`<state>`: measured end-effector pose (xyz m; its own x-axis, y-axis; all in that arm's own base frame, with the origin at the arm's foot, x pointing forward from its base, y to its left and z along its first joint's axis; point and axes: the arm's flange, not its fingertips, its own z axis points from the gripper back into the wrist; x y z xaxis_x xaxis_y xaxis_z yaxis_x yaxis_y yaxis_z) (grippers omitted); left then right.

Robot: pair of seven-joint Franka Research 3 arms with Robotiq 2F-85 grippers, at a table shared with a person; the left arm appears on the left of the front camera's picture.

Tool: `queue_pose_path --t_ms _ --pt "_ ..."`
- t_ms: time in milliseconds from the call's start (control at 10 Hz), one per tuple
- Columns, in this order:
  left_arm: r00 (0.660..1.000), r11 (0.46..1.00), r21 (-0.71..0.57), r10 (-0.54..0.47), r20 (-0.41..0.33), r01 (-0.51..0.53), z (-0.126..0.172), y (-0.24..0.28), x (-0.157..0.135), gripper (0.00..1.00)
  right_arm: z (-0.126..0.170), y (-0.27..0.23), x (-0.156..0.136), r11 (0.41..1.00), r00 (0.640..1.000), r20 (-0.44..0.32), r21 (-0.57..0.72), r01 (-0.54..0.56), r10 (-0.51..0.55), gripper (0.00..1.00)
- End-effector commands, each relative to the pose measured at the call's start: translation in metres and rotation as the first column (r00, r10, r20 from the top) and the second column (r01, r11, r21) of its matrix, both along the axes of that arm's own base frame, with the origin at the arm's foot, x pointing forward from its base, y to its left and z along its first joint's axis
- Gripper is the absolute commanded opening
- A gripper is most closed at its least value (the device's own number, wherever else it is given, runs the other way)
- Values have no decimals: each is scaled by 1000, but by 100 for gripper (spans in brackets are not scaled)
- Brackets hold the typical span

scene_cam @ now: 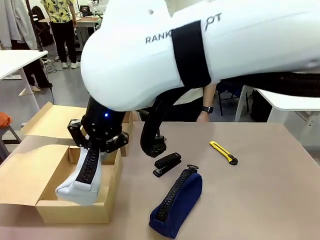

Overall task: Place items inside the box.
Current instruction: Pick up a Pencil pouch or Stapler and place it inside the Mailer Box closest to the robot.

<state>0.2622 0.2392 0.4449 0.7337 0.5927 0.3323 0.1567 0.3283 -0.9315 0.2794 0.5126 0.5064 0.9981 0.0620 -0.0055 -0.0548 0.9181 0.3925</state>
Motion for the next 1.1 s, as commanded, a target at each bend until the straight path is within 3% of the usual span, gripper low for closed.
queue_pose_path --t_ms 0,200,500,800,1000 --pt "1000 1000 -7 2 29 -2 2 -1 1 100 -7 22 -9 997 995 96 -76 21 -14 5" --pt "1000 1000 -7 2 29 -2 2 -1 1 100 -1 54 21 994 980 200 -105 14 7 5" --pt "1000 1000 -7 2 29 -2 2 -1 1 100 -21 84 47 982 983 147 -172 -82 107 5" --pt "1000 1000 -7 2 29 -2 2 -1 1 100 -53 105 67 966 974 155 -225 -130 167 5" --pt "1000 1000 -7 2 29 -2 2 -1 1 100 -81 113 75 960 981 84 -236 -148 172 5"
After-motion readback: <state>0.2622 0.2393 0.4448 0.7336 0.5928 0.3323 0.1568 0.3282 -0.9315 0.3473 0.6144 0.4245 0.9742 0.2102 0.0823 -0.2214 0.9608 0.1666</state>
